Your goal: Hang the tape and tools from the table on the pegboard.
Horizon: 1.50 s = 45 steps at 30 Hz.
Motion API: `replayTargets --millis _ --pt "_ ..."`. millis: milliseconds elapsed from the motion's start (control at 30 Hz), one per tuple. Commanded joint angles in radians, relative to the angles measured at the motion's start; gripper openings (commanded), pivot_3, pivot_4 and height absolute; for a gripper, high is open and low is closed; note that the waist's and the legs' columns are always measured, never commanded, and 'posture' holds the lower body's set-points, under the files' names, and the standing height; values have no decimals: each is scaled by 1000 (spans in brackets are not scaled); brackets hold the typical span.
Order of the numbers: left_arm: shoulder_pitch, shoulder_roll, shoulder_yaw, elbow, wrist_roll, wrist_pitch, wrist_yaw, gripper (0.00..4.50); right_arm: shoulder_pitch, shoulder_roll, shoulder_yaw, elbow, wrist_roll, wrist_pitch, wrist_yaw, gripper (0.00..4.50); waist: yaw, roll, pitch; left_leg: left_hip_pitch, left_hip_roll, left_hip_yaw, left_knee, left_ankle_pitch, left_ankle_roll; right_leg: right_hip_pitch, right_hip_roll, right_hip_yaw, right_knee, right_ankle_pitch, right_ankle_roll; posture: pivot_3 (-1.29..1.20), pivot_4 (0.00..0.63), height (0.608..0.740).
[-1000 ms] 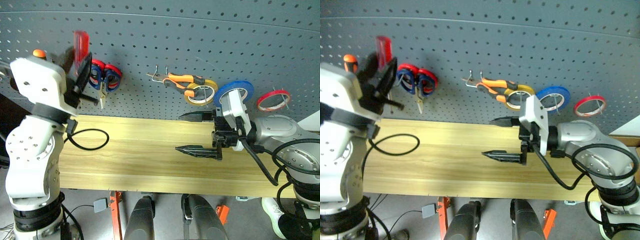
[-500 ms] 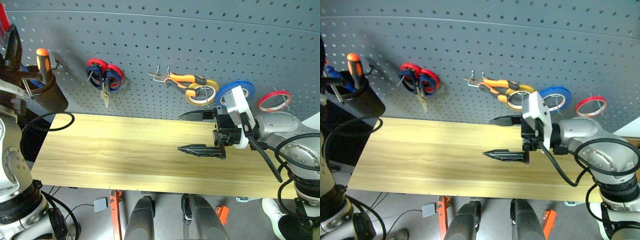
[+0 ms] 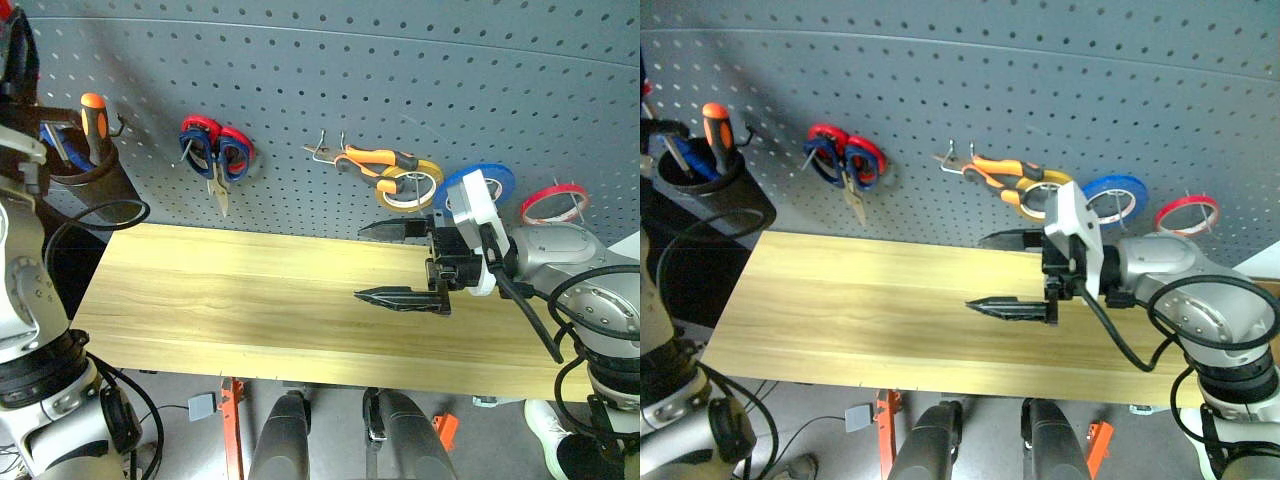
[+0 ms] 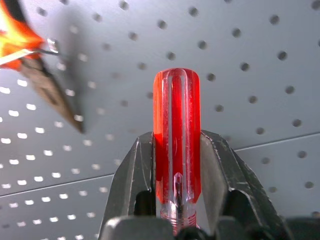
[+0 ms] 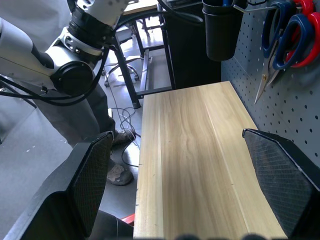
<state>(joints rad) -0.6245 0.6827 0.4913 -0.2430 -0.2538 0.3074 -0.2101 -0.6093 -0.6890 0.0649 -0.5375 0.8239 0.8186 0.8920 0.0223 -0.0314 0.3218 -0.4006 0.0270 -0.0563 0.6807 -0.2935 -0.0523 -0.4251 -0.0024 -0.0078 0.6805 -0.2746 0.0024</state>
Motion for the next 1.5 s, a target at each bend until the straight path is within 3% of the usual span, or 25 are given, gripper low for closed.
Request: replayTargets --millis 33,400,733,767,1000,1267,1500 --pt "-18 -6 -30 28 18 -89 -14 845 -3 5 -2 -25 -3 -14 -5 4500 0 0 0 0 0 0 0 0 0 0 0 0 0 0 0 30 254 740" --pt "97 -30 -41 103 62 -200 -9 845 19 0 -12 -49 1 -2 -23 4500 -10 0 0 0 0 1 1 0 0 0 0 -1 0 0 -1 3 252 740" --pt "121 -25 4 142 73 -239 27 4302 25 -11 -22 -44 -4 -4 -25 4500 -20 -1 -1 0 0 1 1 0 0 1 0 -1 1 1 -1 1 251 740" --pt "122 -24 7 142 72 -240 29 4473 25 -12 -22 -43 -4 -4 -26 4500 -21 -1 -1 0 0 1 1 0 0 1 0 -1 1 1 -1 1 251 740" --pt "114 -21 -19 79 68 -226 27 4473 34 -21 -28 -37 -16 -14 -26 4500 -22 -4 -4 0 0 1 2 0 0 1 0 -1 1 1 -2 -1 239 740" --pt "151 -59 -80 -55 -15 -163 -42 4473 79 -28 -65 -47 -11 -17 -52 4500 -21 -7 -31 0 0 3 2 1 0 1 -1 -1 1 1 -2 -5 186 740" --pt "373 -122 -101 -306 -124 -29 -74 4473 212 -21 -168 -120 31 -11 -138 4500 -22 -7 -61 2 0 3 2 1 0 2 -1 0 2 1 -2 -2 161 740"
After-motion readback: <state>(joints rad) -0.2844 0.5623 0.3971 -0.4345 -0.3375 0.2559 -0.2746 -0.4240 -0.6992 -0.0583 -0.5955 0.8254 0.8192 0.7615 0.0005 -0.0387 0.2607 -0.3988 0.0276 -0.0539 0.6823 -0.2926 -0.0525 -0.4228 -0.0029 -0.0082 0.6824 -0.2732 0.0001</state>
